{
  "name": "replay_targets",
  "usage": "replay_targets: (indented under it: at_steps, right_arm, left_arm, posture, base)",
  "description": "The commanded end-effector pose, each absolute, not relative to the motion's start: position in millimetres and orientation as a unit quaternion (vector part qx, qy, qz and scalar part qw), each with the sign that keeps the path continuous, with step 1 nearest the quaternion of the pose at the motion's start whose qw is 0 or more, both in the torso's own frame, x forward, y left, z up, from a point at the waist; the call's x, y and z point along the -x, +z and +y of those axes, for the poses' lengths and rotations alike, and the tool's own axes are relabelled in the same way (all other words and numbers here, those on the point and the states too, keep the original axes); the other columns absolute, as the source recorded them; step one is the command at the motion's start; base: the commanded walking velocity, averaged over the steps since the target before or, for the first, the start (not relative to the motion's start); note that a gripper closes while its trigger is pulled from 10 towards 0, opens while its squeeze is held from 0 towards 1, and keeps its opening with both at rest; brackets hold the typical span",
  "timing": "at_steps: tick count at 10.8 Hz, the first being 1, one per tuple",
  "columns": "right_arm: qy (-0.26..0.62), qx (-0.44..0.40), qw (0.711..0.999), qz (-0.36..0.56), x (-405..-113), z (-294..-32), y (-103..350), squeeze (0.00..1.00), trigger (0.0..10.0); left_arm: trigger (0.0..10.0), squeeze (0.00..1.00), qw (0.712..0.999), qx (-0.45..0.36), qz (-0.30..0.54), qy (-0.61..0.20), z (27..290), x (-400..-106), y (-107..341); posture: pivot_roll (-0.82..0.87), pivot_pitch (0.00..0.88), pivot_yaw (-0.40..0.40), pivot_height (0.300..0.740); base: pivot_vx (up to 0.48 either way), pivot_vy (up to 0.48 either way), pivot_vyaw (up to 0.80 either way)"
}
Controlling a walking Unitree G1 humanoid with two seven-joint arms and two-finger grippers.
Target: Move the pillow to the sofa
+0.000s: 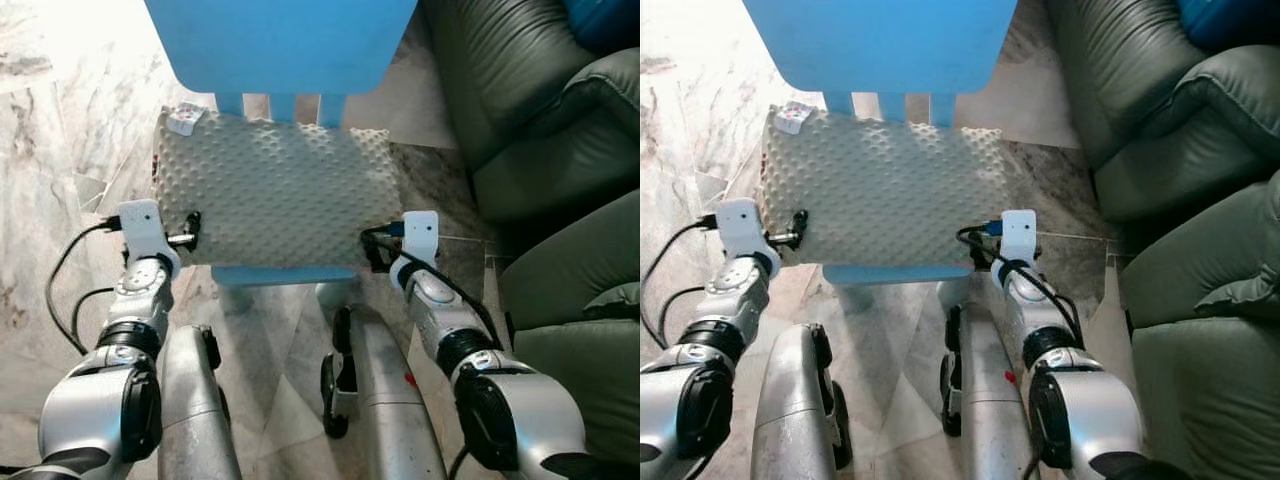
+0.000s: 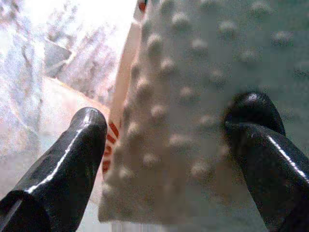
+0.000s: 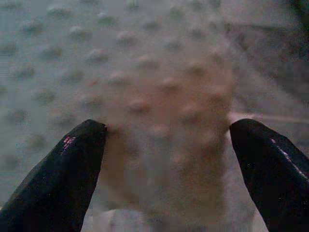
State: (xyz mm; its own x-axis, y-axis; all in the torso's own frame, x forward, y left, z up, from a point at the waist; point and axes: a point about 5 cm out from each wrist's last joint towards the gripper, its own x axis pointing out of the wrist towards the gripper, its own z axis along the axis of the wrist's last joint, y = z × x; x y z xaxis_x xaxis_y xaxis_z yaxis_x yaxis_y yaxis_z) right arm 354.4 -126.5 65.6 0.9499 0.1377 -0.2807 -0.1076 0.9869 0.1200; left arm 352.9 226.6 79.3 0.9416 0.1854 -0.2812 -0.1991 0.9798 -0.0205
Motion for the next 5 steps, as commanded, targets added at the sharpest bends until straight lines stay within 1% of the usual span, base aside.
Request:
replay_targets:
  at_steps: [1, 2, 5]
  right_arm:
    - [0.062, -0.073, 0.978, 0.183, -346, -124, 51, 0.0, 0.0]
    - [0.058, -0.084, 0.976, 0.191, -345, -121, 49, 0.0, 0.0]
    - [0.046, -0.107, 0.972, 0.204, -343, -118, 45, 0.0, 0.0]
  left_arm:
    - [9.3, 0.0, 0.979, 0.027, 0.176, 0.1, 226, -342, 61]
    - [0.0, 0.0, 0.978, 0.034, 0.184, 0.095, 224, -339, 56]
    - [0.0, 0.0, 0.977, 0.038, 0.193, 0.086, 220, -336, 49]
  posture:
    - [0.11, 0.398, -0.116, 0.554]
    - [0.12, 0.399, -0.116, 0.554]
    - [0.12, 0.415, -0.115, 0.554]
  base:
    - [0.0, 0.0, 0.0]
    - [0.0, 0.0, 0.0]
    - [0.0, 0.0, 0.0]
